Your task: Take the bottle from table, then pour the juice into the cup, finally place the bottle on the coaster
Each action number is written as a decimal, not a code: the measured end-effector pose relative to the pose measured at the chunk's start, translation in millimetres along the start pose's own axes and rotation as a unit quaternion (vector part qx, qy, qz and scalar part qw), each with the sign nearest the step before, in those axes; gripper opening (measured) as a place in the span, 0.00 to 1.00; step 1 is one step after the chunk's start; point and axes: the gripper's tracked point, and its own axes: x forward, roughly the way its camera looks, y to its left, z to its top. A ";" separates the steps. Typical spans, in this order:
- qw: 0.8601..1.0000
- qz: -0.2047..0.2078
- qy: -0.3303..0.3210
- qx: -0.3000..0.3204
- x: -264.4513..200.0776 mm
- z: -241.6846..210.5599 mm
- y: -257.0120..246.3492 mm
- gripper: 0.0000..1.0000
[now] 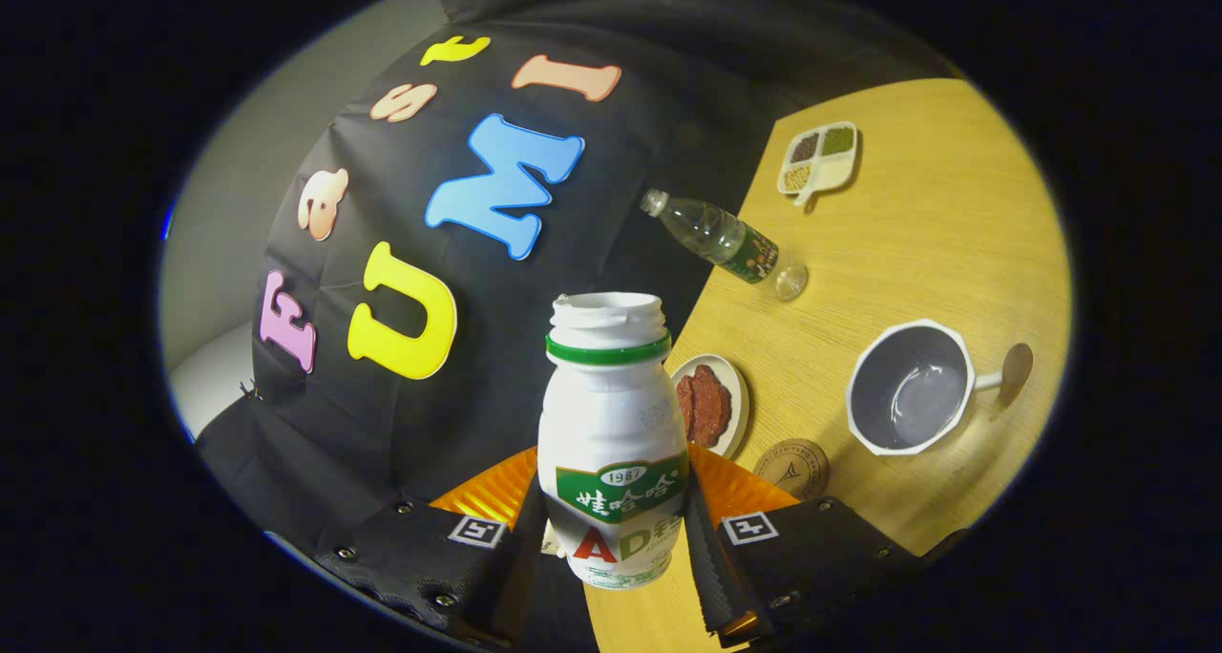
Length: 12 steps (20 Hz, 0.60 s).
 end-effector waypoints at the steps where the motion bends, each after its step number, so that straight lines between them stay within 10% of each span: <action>1: 1.000 0.006 0.002 -0.017 0.6 -2.0 4.5 0.67; 12: 0.951 -0.031 -0.025 -0.307 1.3 3.4 12.1 0.67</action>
